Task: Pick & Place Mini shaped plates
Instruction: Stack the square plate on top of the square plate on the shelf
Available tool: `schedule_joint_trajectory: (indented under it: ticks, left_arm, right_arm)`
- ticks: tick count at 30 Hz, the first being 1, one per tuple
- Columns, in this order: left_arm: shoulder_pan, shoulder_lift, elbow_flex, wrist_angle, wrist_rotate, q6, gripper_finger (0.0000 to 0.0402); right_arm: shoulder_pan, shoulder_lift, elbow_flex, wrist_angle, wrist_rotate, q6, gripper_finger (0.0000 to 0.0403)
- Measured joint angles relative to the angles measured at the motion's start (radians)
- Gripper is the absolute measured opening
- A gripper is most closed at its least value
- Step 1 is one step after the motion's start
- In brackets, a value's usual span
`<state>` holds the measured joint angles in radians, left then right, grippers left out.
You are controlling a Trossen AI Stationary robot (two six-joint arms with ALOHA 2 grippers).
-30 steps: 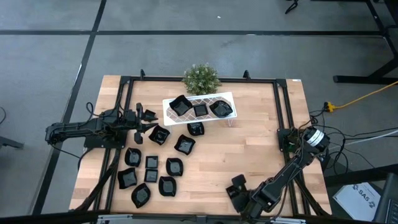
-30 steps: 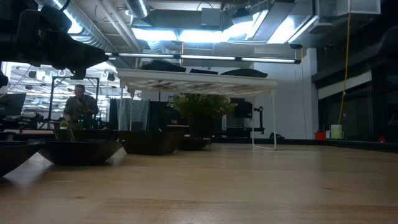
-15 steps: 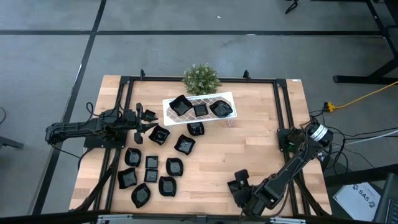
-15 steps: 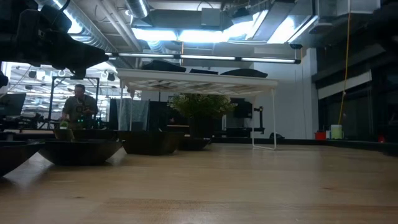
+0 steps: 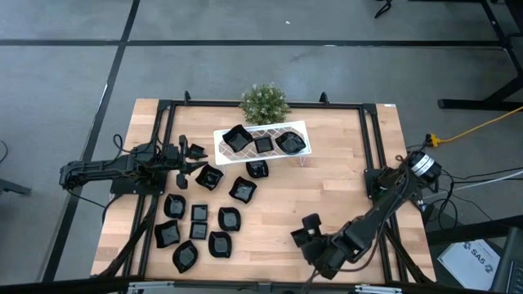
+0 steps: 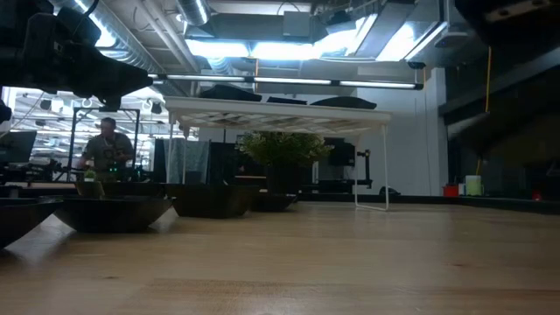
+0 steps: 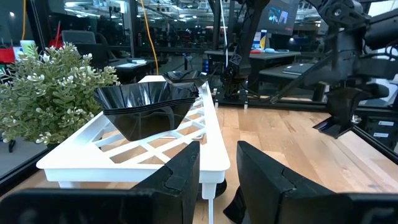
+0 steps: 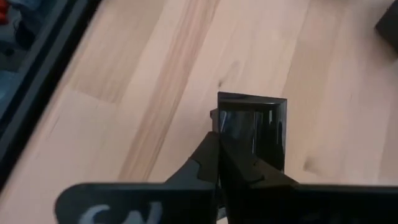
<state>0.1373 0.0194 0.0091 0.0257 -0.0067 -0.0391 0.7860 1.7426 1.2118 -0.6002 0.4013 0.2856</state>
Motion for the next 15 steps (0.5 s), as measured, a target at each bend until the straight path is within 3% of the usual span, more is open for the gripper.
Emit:
schedule_joint_trajectory:
  ticks: [15]
  left_arm:
    - [0.0,0.0,0.0,0.0,0.0,0.0,0.01]
  right_arm:
    - [-0.087,-0.014,0.108,0.025,-0.009,-0.226,0.0004]
